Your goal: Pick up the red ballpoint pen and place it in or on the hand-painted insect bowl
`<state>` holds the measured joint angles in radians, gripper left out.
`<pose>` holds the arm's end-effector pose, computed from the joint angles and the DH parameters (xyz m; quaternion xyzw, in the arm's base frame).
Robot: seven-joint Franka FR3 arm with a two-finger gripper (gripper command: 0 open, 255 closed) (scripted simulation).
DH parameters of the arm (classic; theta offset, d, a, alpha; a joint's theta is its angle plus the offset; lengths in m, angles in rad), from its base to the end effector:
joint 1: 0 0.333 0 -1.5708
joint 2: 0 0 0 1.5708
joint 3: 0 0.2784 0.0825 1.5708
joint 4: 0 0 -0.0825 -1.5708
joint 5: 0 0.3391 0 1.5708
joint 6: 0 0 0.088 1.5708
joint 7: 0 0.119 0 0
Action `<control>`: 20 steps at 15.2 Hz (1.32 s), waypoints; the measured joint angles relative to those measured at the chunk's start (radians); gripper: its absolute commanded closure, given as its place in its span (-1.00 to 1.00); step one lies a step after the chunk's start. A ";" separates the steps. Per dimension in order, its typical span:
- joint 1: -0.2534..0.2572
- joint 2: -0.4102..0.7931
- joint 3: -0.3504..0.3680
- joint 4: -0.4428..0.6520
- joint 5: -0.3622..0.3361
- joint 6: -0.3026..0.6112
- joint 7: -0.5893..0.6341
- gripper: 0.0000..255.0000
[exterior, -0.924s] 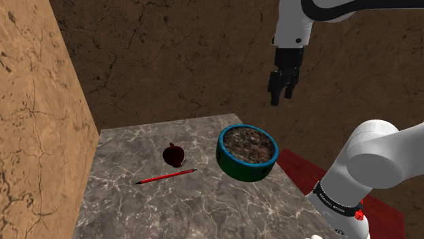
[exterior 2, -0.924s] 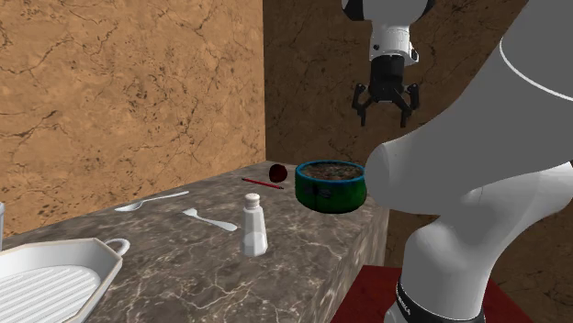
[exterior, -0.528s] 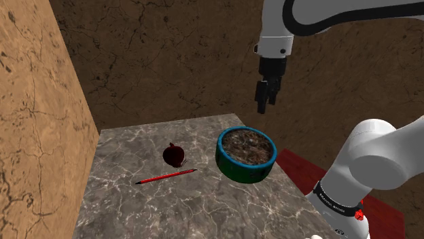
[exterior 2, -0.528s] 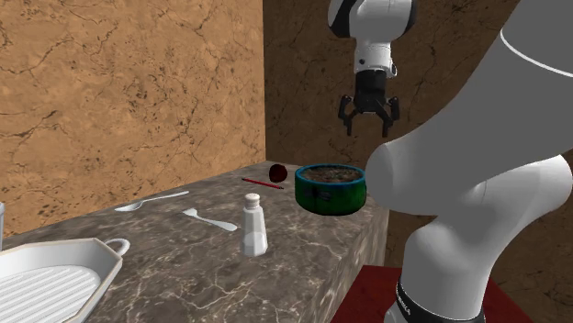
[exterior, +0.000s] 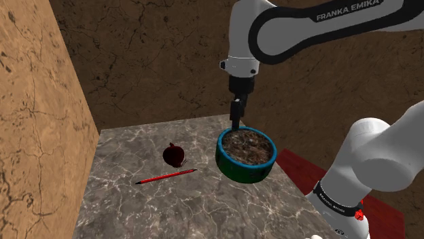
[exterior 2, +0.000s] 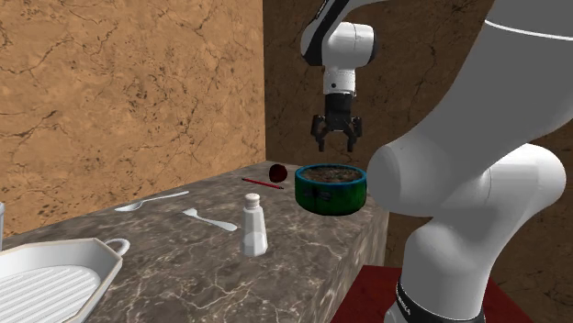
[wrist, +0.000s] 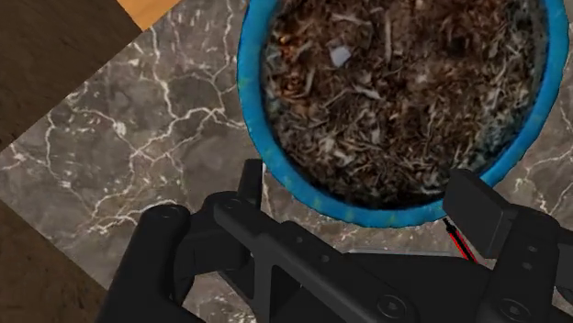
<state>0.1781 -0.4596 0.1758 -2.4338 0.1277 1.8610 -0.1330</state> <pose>0.3427 0.1398 0.4309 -0.9761 -0.2083 0.0605 0.0152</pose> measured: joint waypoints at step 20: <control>0.163 0.398 0.161 0.067 -0.045 0.415 -0.211 -1.00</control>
<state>0.3410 -0.0618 0.3369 -2.3668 0.0823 2.2757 -0.3442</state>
